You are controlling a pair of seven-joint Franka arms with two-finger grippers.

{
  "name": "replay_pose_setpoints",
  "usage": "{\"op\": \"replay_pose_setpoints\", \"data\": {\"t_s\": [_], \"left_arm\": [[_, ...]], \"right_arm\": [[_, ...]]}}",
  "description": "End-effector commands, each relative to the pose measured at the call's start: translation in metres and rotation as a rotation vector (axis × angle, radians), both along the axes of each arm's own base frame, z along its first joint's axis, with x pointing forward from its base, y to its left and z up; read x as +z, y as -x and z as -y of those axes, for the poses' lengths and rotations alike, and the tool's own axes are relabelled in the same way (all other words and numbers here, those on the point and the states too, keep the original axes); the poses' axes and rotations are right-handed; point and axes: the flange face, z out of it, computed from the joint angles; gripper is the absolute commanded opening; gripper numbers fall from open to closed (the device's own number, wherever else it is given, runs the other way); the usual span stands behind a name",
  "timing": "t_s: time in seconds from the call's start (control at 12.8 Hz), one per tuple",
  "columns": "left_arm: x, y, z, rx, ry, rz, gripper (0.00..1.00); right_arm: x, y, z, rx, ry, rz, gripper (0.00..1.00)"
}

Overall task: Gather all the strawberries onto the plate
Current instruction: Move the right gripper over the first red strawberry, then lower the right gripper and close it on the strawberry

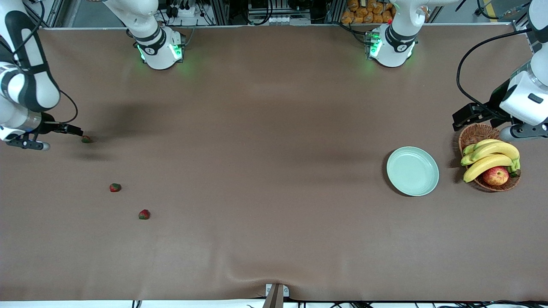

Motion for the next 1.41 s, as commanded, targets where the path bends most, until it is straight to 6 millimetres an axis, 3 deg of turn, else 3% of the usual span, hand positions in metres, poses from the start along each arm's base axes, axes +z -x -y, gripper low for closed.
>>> {"op": "replay_pose_setpoints", "data": {"t_s": [0.0,0.47,0.7,1.02,1.17,1.33], "left_arm": [[0.001,0.002,-0.003,-0.014,0.023,-0.009,1.0],[0.001,0.002,-0.005,-0.011,0.023,-0.01,1.0],[0.0,0.0,-0.007,-0.005,0.023,-0.009,1.0],[-0.004,-0.001,-0.006,-0.008,0.023,-0.018,1.0],[-0.005,-0.001,-0.006,-0.008,0.023,-0.019,1.0],[-0.005,0.0,-0.001,-0.012,0.023,-0.019,1.0]], "right_arm": [[-0.018,-0.002,-0.009,0.085,0.037,0.017,1.0],[-0.066,0.016,-0.001,0.14,0.055,0.031,1.0],[-0.077,0.028,0.01,0.154,0.039,0.02,1.0],[-0.078,0.028,0.011,0.157,0.037,0.02,1.0],[-0.078,0.028,0.011,0.156,0.039,0.024,0.82],[-0.077,0.026,0.01,0.161,0.043,0.036,0.76]]}}
